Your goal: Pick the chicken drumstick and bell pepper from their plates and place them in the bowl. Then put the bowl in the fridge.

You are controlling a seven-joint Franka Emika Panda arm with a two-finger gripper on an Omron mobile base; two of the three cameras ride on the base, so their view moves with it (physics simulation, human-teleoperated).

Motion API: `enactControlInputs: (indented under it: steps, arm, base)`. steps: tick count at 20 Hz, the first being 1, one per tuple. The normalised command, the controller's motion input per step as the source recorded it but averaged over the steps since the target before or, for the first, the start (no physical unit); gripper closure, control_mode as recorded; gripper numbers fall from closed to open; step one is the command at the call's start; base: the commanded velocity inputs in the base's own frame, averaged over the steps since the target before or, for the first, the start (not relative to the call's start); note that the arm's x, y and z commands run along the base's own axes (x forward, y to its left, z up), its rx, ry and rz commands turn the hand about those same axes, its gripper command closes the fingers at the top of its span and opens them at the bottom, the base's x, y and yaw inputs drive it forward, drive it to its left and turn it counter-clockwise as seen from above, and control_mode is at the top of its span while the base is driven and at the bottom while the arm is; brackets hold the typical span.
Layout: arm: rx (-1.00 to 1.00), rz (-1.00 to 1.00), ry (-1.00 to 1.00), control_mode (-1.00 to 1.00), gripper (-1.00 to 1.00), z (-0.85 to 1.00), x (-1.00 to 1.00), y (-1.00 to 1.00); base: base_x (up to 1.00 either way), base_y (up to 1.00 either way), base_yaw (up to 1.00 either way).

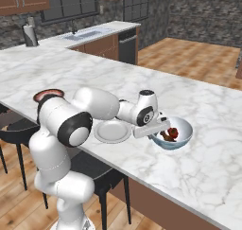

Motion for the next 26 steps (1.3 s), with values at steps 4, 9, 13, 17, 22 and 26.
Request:
enactControlInputs:
  steps: [4, 9, 13, 17, 22, 26]
  arm:
    - [0.00, 0.04, 0.02, -1.00, 1.00, 0.20, -0.23, 0.04]
    - [0.00, 0.13, 0.00, -1.00, 1.00, 0.61, -0.38, 0.10]
    - [-0.02, 0.18, 0.03, -1.00, 1.00, 0.58, -0.36, 0.21]
    - [-0.07, 0.25, 0.03, -1.00, 1.00, 0.58, -0.37, 0.34]
    - [-0.03, 0.31, 0.07, -1.00, 1.00, 0.51, -0.39, 0.27]
    - [0.00, 0.28, 0.04, -1.00, 1.00, 0.40, -0.46, 0.28]
  base:
    - [0.00, 0.00, 0.00]
    - [0.00, 0.00, 0.00]
    - [0.00, 0.00, 0.00]
    - [0.00, 0.00, 0.00]
    - [0.00, 0.00, 0.00]
    - [0.00, 0.00, 0.00]
